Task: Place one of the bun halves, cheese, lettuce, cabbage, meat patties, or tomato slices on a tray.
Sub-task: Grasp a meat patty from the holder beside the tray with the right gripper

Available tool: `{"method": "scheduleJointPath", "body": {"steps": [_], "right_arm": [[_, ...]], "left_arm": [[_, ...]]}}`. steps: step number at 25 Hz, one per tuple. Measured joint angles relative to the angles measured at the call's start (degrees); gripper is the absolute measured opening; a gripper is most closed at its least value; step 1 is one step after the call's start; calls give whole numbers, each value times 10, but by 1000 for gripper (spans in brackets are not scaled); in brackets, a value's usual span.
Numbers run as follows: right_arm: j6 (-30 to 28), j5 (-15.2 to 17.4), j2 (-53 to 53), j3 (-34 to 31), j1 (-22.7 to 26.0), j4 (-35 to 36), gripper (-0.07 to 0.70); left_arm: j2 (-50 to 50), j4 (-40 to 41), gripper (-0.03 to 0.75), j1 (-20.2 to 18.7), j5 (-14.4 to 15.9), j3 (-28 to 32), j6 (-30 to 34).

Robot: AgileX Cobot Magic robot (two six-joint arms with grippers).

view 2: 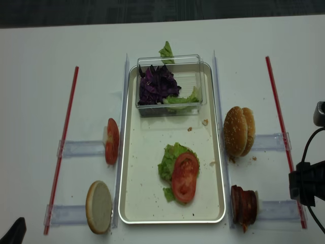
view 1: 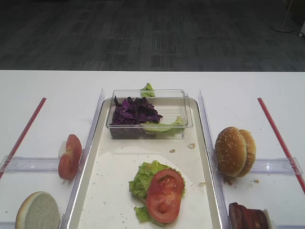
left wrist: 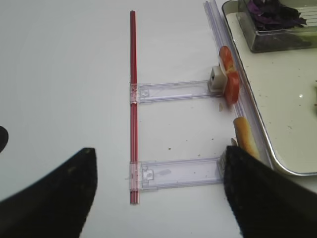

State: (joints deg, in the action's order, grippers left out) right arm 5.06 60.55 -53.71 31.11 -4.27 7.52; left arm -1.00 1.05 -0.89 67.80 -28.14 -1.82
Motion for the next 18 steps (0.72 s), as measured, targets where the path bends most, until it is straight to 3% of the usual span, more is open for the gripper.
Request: {"method": "scheduleJointPath", "body": {"steps": [8, 12, 18], "right_arm": [[-1, -6, -35, 0, -20, 25, 610], [42, -35, -60, 0, -88, 27, 610], [154, -75, -98, 2, -210, 0, 610]], "left_arm": [[0, 0, 492, 0, 0, 0, 0], [0, 0, 492, 0, 0, 0, 0], [0, 0, 492, 0, 0, 0, 0]]}}
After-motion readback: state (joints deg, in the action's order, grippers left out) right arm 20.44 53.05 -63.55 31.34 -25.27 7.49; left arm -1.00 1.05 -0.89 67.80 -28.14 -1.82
